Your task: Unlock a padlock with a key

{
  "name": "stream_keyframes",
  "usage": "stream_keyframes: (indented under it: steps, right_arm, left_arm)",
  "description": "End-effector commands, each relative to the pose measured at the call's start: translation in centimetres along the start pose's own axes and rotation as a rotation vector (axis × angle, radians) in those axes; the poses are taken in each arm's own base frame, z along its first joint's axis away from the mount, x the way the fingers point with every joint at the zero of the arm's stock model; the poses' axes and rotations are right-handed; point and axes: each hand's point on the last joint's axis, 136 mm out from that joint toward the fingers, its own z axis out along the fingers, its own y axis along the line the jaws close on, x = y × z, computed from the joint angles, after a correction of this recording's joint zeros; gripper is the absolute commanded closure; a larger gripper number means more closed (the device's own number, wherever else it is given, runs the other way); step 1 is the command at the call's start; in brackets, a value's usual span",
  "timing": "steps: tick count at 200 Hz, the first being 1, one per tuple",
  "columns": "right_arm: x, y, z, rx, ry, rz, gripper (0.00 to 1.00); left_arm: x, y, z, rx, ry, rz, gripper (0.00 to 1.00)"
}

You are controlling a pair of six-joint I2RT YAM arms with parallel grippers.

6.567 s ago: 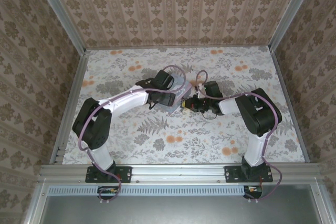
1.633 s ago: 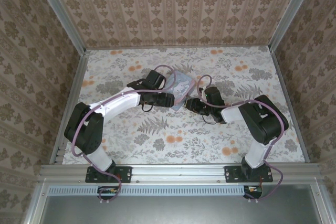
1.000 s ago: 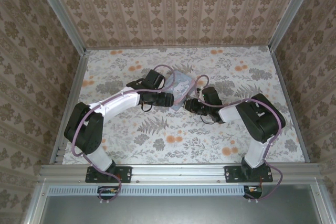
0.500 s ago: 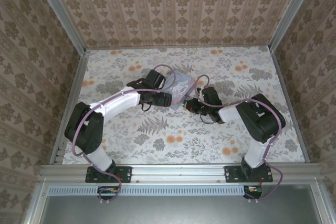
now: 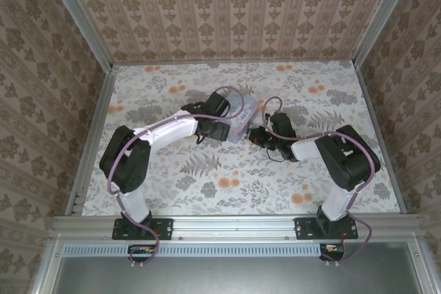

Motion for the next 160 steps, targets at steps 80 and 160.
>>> stream_keyframes:
  steps: [80, 160]
  right_arm:
    - [-4.4, 0.3, -0.6, -0.009, -0.067, 0.029, 1.0]
    - [-4.2, -1.5, -1.1, 0.021, -0.054, 0.052, 1.0]
  left_arm:
    - [0.1, 0.3, 0.6, -0.036, 0.031, 0.029, 0.14]
    - [0.4, 0.1, 0.2, -0.017, 0.034, 0.024, 0.14]
